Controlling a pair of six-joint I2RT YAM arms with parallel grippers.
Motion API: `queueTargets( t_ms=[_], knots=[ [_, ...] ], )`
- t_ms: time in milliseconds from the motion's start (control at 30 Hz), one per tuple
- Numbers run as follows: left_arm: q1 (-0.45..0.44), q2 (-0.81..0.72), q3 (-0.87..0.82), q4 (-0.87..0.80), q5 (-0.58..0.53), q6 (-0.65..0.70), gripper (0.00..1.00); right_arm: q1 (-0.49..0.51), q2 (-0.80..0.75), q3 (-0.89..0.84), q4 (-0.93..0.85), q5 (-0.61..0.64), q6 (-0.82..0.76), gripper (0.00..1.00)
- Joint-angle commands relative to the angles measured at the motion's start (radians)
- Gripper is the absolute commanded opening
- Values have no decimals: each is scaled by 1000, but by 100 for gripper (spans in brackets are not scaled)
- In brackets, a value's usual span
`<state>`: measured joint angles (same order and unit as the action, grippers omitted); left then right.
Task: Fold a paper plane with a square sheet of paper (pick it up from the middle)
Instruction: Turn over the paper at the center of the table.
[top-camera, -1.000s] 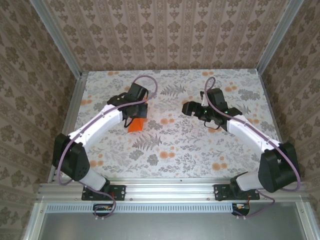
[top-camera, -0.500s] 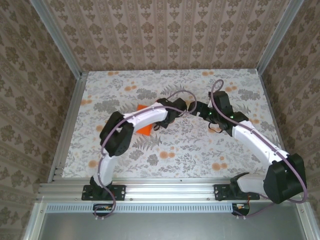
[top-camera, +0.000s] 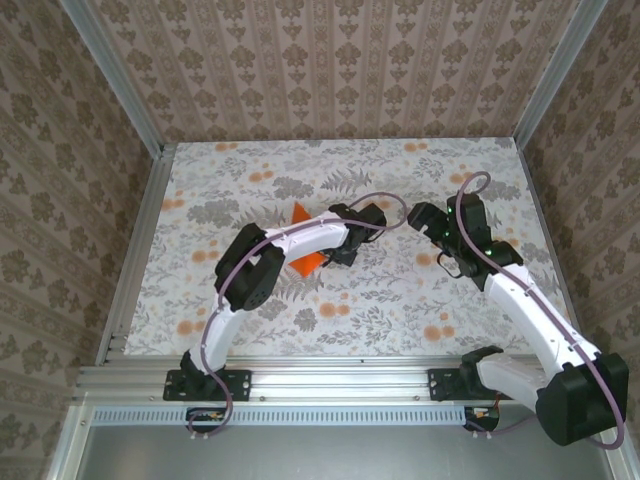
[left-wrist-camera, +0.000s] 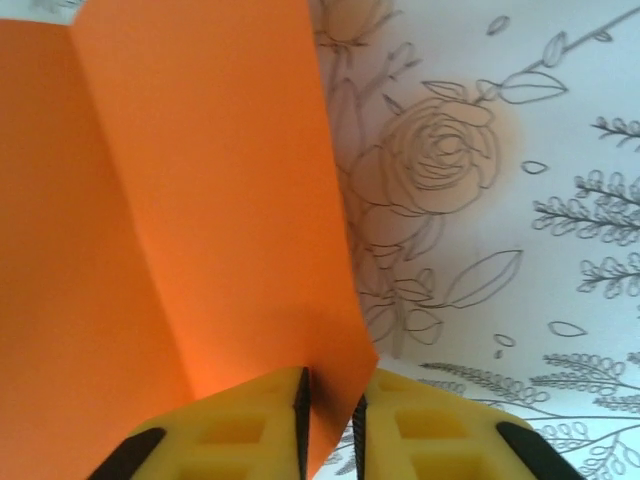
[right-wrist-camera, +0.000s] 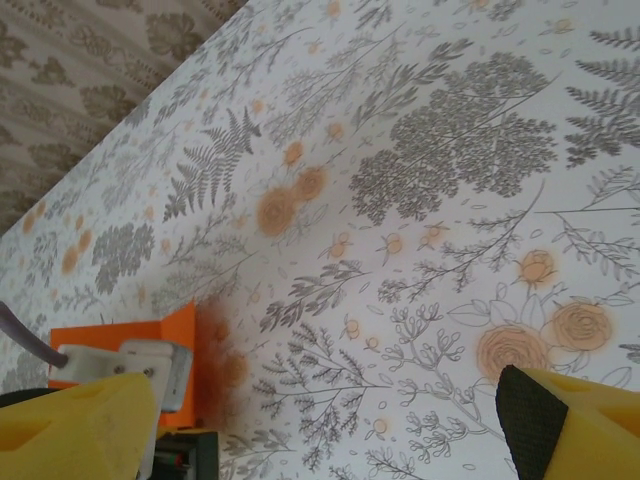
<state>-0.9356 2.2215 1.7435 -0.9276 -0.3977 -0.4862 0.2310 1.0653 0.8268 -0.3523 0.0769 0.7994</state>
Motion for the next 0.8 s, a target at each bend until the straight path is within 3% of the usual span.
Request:
queueTargets(
  t_ms=[0,167,333,500,667,767],
  knots=[
    [3,9,24,23,95,-16,26,-12,-22,-21,-49,43,47,91],
    [7,-45,27,58,200,-3,34,-26,-27,-23,-77,62,61,91],
    [13,-211,-10,144,400,8,45,-37,-11,-26,-61,11,40,92],
    [93,-404,-151,288,615,-53,54,-38,78,-24,25,-193,0,92],
    [225,-570,-353,402,688,-121,64,18,236,-4,137,-424,7,92],
    [316,-653,-470,436,677,-152,70,112,317,9,193,-461,42,92]
  ],
)
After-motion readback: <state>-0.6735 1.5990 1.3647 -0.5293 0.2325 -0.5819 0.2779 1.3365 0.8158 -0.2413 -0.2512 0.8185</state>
